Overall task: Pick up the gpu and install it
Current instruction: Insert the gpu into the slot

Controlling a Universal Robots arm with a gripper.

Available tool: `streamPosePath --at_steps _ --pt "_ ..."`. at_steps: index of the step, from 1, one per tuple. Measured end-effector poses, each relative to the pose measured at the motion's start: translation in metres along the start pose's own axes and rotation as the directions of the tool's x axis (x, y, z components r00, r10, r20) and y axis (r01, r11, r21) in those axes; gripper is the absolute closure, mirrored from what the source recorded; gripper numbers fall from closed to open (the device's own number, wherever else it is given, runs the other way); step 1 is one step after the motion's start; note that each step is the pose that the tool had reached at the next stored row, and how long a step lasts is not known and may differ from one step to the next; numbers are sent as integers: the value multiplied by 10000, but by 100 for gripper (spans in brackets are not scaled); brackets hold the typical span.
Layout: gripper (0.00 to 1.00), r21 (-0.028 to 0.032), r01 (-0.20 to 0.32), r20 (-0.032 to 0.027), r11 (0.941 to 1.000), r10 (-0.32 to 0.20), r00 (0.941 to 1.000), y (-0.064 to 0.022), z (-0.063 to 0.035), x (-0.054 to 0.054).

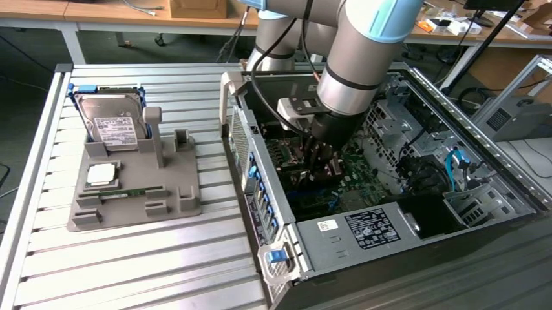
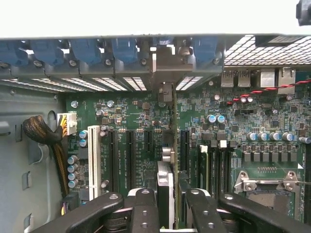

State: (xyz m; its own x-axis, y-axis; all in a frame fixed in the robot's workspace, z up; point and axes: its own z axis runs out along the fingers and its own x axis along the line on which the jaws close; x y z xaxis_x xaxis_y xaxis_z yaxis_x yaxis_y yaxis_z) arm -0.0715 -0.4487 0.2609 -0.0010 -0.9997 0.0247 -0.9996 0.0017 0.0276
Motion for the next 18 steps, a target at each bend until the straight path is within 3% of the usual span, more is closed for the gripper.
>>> streamPosePath --at_steps 18 --pt "73 -2 1 0 10000 -1 10000 -1 48 8"
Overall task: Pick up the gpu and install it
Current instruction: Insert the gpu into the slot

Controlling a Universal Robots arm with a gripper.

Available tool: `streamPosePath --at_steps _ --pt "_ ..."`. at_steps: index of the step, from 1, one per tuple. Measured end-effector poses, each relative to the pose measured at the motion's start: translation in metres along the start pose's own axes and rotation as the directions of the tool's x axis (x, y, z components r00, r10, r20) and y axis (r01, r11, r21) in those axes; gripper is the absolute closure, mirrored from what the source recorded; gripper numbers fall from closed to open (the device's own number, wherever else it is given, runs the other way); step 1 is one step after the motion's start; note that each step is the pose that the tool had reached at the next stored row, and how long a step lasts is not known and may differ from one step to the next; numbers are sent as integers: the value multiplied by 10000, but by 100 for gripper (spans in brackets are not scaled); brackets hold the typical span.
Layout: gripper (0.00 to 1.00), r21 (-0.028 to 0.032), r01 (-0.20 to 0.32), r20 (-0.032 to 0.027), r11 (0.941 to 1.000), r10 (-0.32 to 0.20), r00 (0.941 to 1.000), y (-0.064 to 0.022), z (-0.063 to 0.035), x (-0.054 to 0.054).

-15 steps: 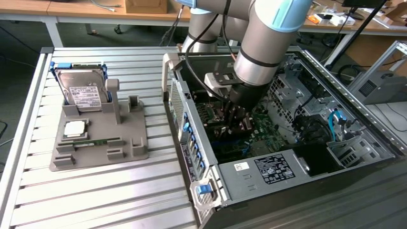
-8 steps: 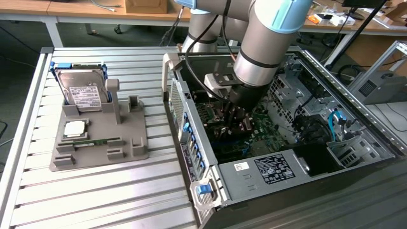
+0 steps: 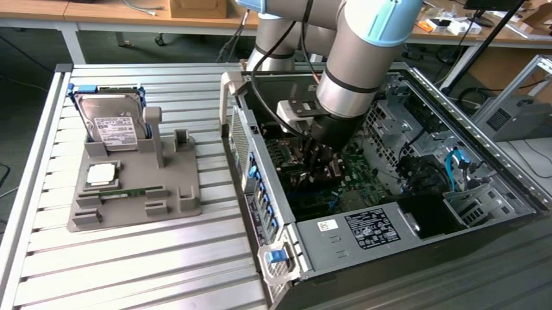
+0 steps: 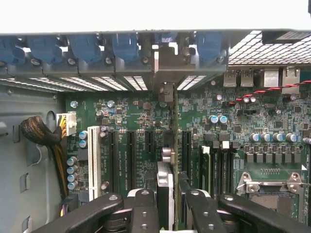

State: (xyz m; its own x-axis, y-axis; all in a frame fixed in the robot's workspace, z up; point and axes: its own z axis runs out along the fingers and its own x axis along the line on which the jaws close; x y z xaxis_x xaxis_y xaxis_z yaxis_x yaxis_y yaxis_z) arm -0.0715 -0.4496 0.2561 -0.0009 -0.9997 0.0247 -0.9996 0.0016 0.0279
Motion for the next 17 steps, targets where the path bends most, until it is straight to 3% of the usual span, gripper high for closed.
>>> streamPosePath --at_steps 17 --pt "73 1 0 4 10000 0 10000 -1 18 0"
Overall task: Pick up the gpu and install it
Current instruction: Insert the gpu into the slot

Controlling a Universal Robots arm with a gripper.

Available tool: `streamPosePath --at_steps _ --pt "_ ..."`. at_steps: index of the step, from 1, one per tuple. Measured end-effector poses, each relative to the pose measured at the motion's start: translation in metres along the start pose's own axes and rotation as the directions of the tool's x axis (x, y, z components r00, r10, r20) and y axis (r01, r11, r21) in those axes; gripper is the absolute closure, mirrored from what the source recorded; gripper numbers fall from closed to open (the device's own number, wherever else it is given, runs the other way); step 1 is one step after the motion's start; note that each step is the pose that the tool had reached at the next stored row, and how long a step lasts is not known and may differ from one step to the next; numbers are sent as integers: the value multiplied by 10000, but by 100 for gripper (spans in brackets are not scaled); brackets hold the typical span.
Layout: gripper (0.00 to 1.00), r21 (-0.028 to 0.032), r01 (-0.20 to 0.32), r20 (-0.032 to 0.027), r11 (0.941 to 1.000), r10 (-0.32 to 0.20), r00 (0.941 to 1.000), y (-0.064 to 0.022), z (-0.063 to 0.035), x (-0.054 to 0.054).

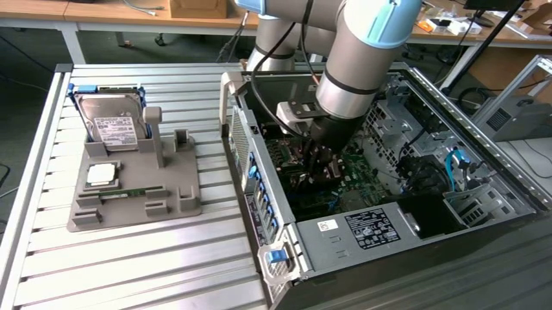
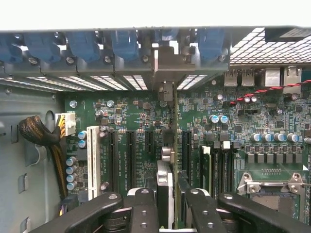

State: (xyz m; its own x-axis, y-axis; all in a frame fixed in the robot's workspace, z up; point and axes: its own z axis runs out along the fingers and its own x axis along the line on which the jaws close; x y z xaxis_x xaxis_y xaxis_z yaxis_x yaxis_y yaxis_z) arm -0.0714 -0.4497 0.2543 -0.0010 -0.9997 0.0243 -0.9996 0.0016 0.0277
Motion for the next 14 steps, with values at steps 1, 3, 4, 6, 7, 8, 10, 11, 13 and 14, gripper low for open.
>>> streamPosePath --at_steps 1,3,4,6,7,8,10,11,13,14 --pt "73 0 0 1 10000 0 10000 0 3 0" --pt "73 0 0 4 10000 0 10000 0 7 0" --pt "73 0 1 4 10000 -1 10000 0 9 0" --pt "73 -1 0 3 10000 0 10000 0 14 0" --pt "73 0 0 5 10000 0 10000 0 17 1" --pt "73 0 0 6 10000 0 10000 0 21 0" --pt "73 1 0 8 10000 0 10000 -1 24 0" --pt "73 1 1 9 10000 -1 10000 -1 24 0" --pt "73 1 0 9 10000 0 10000 -1 24 0" --pt "73 4 1 16 10000 -1 10000 -1 26 -1"
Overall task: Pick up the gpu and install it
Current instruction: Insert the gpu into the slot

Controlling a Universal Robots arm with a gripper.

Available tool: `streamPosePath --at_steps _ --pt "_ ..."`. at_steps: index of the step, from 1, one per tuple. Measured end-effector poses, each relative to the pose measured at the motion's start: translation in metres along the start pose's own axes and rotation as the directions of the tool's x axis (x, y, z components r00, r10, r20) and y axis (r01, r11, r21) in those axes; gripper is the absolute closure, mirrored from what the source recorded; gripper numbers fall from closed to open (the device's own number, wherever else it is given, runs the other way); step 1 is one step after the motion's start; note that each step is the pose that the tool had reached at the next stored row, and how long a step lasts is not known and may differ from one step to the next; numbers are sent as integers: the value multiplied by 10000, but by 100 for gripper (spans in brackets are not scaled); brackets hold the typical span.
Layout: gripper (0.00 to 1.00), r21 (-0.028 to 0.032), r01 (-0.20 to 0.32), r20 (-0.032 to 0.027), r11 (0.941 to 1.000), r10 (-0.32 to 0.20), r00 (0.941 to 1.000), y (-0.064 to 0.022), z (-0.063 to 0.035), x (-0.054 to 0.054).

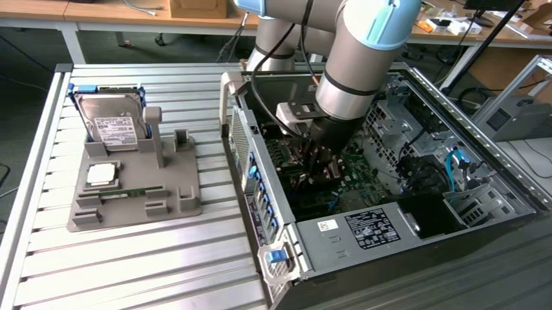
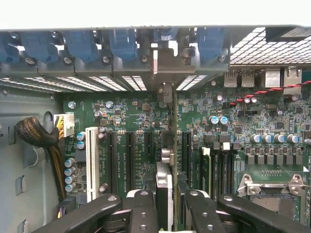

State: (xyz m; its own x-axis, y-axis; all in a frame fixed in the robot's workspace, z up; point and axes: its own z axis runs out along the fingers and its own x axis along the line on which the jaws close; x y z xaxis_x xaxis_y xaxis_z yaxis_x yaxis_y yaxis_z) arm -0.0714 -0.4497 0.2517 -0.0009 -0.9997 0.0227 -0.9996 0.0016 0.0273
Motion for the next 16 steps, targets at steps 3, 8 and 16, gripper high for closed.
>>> streamPosePath --at_steps 3,8,16 --pt "66 -1 0 -5 10000 0 10000 0 0 1" --pt "60 -3 0 -7 10000 0 10000 0 -6 1" --pt "68 6 1 -18 10000 -1 10000 12 -425 -69"
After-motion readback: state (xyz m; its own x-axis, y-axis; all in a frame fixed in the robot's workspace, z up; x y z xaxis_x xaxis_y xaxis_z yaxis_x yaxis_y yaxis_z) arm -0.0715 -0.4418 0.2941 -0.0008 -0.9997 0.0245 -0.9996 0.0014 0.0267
